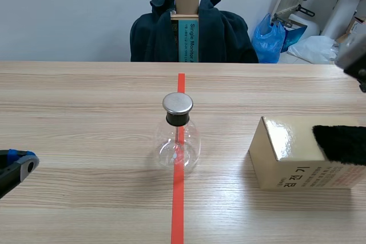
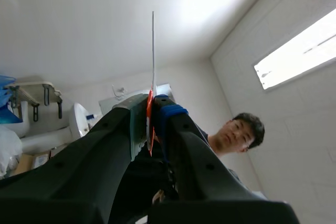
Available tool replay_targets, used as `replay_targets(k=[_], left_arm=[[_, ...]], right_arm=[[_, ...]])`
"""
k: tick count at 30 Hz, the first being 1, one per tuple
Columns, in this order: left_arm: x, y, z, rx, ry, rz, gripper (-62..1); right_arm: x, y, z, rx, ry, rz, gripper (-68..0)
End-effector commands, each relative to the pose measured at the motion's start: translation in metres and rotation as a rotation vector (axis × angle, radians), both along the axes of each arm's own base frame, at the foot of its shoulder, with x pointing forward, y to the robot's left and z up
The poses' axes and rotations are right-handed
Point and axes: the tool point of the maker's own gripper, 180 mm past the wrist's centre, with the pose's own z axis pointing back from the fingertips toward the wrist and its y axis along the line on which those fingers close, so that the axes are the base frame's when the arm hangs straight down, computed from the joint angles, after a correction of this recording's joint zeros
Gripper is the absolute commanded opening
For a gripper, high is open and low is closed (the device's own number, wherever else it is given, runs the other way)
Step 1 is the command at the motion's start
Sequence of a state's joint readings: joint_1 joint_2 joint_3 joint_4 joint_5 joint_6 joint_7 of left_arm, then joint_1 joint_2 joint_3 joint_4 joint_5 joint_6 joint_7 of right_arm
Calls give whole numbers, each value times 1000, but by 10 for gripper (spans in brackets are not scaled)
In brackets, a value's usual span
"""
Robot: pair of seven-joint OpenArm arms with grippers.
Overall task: Do the electroscope experiment.
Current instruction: 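Bring the plate to the electroscope and point at the metal foil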
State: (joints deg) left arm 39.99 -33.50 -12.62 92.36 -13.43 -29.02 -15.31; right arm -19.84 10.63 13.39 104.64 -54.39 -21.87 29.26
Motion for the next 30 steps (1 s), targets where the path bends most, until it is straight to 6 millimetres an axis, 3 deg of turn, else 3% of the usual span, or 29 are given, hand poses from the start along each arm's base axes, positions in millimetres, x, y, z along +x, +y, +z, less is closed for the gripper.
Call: replay_targets(k=[1, 6, 10, 17, 23, 30], left_arm=[[9, -2, 1, -29, -20, -23, -568], [27, 8, -24, -83, 7, -16, -567], [43, 3, -36, -134, 11, -32, -567], [65, -33, -52, -191, 25, -119, -567], [71, -71, -66, -204, 39, -206, -567], [83, -89, -75, -232, 37, -178, -567]], right_arm=[[2, -2, 7, 10, -16, -7, -669], [7, -6, 14, 36, -29, -15, -669], [4, -8, 27, 39, -100, -24, -669], [-3, -7, 40, 14, -185, -32, -669], [-10, -9, 50, -4, -257, -51, -669], [-19, -11, 60, -23, -334, -70, -669]])
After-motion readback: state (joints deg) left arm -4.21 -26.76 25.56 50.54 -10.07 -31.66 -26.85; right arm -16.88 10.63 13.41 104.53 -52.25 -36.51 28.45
